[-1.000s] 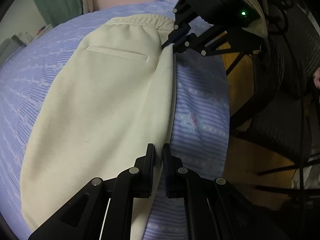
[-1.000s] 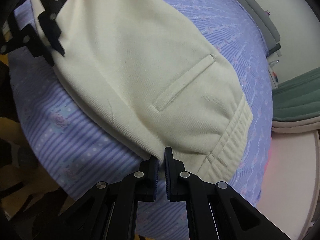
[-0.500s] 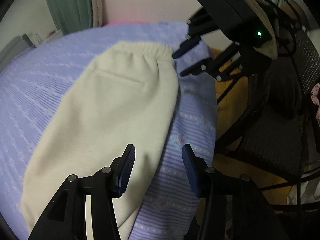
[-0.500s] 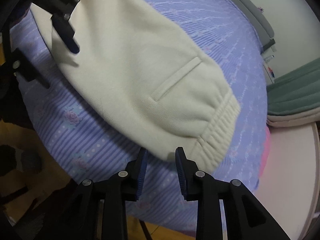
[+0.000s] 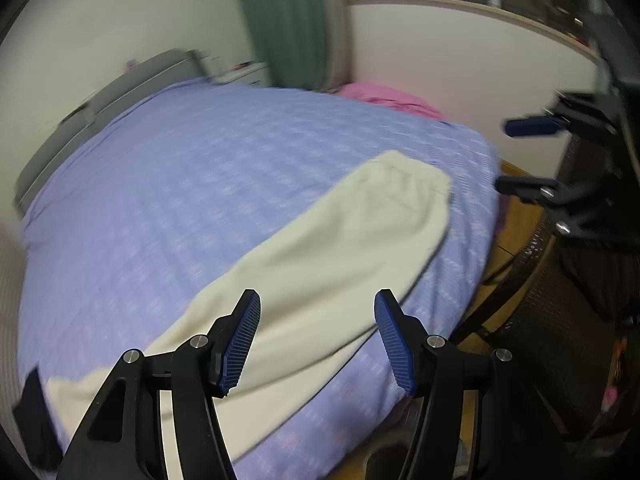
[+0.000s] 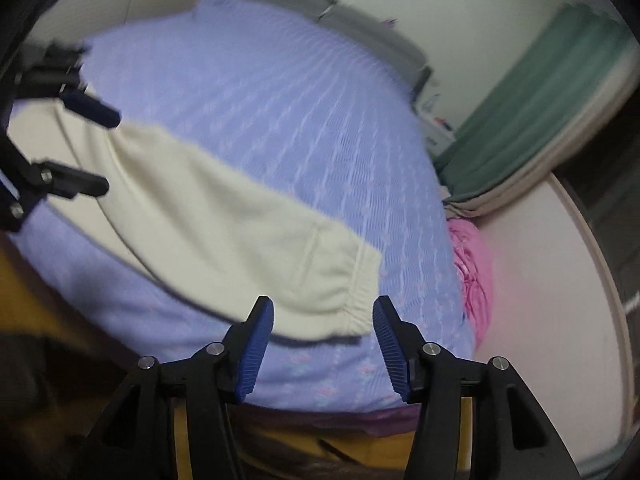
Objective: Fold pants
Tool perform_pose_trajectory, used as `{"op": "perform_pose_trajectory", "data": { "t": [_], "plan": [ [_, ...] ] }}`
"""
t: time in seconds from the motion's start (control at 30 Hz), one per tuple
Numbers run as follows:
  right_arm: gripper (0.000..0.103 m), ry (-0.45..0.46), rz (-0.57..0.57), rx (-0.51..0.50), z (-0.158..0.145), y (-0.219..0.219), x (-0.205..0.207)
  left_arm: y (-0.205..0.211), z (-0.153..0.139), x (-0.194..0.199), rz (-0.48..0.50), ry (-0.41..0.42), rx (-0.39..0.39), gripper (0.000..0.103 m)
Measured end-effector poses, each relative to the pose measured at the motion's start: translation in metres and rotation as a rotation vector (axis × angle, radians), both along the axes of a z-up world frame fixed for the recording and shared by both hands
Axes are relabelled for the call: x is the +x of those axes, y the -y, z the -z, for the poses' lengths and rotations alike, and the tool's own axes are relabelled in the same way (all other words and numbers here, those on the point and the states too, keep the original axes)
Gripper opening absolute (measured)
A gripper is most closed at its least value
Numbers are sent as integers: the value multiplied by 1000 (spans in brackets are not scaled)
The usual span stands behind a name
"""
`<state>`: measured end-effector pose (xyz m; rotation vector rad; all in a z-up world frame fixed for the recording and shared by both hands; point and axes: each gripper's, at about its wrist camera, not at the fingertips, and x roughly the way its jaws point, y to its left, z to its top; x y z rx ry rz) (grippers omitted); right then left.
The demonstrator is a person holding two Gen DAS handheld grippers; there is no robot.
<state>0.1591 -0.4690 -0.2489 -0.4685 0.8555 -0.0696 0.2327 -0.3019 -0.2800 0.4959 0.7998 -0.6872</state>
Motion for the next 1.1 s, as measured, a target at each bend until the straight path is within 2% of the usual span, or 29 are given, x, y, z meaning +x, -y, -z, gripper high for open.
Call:
{"op": "perform_pose_trajectory", "data": {
  "t": [0.13,0.27,0.43,0.6,0.8,0.93,1.0,1.1],
  "plan": [
    [54,41,-12,75,-21,-52,4,-62,-24,-1,-110,34,19,59],
    [54,72,-78,159,-36,-123,18,-139,-37,4,-232,57,37,59],
    [54,75,-162,209,-32,-202,53,-250,-30,26,-387,68,52,59],
    [54,46,-198,252,-11,-299,101,-366,-1,74,-497,32,54,59],
    [54,-12,-107,309,37,-404,148,-467,45,150,-547,7,55,59],
    [54,-38,-12,341,72,-453,172,-511,77,195,-534,-22,47,58],
    [54,-50,39,363,88,-473,183,-524,102,217,-513,-51,42,58],
    [54,-67,105,372,116,-492,197,-533,135,231,-478,-111,21,48]
  ]
}}
